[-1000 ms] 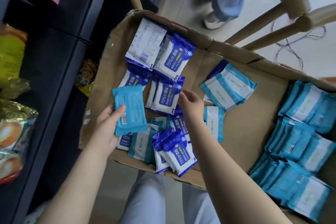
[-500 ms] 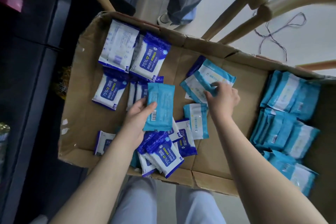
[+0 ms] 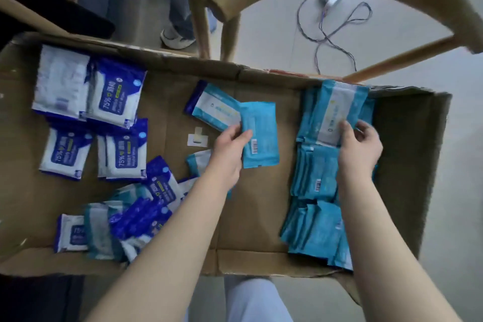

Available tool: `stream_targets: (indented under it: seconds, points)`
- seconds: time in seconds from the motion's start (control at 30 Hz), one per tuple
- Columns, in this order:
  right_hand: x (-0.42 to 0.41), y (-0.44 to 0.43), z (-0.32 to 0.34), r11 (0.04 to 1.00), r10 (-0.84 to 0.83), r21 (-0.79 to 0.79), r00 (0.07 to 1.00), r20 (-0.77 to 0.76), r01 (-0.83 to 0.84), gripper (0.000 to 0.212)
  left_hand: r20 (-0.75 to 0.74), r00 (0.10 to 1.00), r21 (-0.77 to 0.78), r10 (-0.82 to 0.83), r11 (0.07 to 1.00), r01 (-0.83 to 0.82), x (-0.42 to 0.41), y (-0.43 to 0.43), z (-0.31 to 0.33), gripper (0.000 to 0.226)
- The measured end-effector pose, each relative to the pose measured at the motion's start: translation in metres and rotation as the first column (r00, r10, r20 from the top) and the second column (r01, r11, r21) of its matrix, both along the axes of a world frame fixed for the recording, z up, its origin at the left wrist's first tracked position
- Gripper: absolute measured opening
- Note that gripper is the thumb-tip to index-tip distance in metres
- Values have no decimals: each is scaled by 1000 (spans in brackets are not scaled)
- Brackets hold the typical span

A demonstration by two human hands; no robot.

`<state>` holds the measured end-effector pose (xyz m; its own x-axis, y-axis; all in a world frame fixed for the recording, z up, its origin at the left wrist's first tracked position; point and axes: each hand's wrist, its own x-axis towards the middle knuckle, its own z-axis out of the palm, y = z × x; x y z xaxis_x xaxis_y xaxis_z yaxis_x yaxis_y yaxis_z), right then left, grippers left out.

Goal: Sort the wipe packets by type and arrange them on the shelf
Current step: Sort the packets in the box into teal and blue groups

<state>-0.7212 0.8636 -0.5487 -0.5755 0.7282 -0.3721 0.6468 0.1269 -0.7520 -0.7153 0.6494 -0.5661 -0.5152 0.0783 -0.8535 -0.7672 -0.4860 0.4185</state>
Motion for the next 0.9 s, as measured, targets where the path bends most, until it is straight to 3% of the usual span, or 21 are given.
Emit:
stream_targets:
  seconds: [0.1,0.2,0.33,0.47,0.57,0.63,0.7,0.8,0.9]
  points:
    - [-2,58,4,998,-49,37,998,44,48,29,-85,991,-29,-104,994,102,-25,66,-3,22]
    - [-1,92,-7,998,-57,9,990,131,56,26,-126,966,-193,-224,961,198,-46,118,-7,20]
    - [-2,99,-21,994,-12,109,973,229,-13,37,-106,973,-370,-203,917,151,-58,154,-20,21]
    - [3,79,-16,978,-38,210,987,156,5,44,-185,917,-283,-353,913,295,-44,143,-20,43]
    - [15,53,-12,925,150,345,987,54,-160,46,-252,806,-296,-536,836,463,-21,107,-5,43]
    - [16,26,-10,881,315,355,948,51,-312,39,-221,766,-404,-604,771,492,-3,69,-1,38]
    - [14,-6,-13,819,482,324,874,61,-474,34,-124,780,-545,-614,699,464,15,20,1,31]
    - [-1,-57,-20,693,692,200,717,88,-693,39,8,870,-718,-493,602,348,43,-49,-5,23]
    - [-27,-104,-33,583,793,111,593,139,-805,54,209,861,-773,-463,461,436,65,-88,-21,50]
